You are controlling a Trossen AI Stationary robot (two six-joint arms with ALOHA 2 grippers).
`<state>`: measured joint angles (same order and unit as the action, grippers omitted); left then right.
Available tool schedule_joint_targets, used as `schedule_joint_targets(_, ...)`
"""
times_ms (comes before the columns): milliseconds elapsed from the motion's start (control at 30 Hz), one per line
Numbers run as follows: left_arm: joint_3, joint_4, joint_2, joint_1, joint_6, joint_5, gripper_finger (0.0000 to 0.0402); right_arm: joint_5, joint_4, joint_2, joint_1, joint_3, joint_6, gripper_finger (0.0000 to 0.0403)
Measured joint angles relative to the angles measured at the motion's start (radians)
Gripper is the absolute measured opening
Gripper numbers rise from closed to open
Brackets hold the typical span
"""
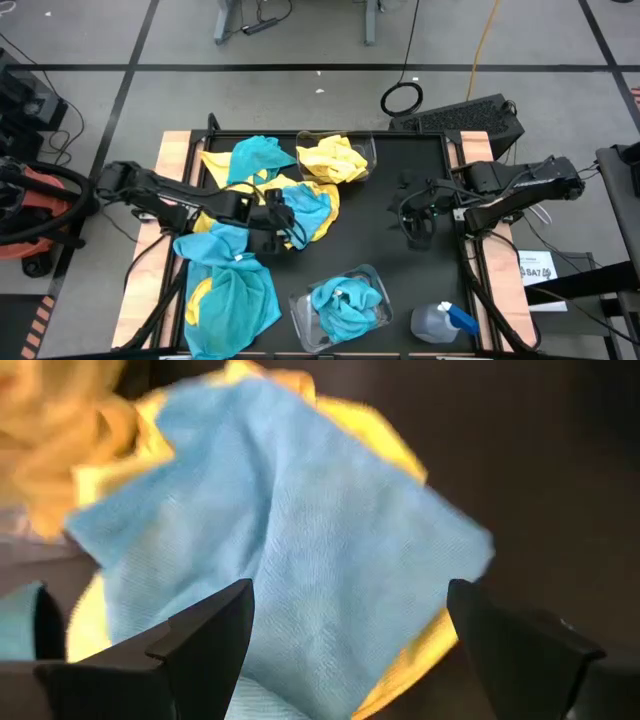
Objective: Sort microfiber towel by color & place in baskets
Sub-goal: Put the blue towel into the bottom transparent bin
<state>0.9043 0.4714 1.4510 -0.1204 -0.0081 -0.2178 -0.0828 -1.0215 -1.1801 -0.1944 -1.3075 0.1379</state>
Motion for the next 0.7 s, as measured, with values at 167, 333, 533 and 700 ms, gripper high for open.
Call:
schedule_joint_targets(167,0.000,-0.069,0.104,0.007,0.040,-0.032,0.0335,0.000,0.068,0.000,-0.026,0.040,0.014,0.0203)
schedule_joint_targets(333,0.000,-0.102,0.168,0.043,0.049,-0.038,0.0335,0.001,0.091,0.000,-0.040,0.087,0.055,0.0203)
schedule_joint_targets(533,0.000,-0.132,0.186,0.087,0.047,-0.023,0.0329,0.001,0.102,0.000,-0.044,0.116,0.086,0.0203)
schedule_joint_targets(700,0.001,-0.152,0.186,0.117,0.047,0.026,0.0285,0.001,0.114,0.000,-0.044,0.121,0.086,0.0203)
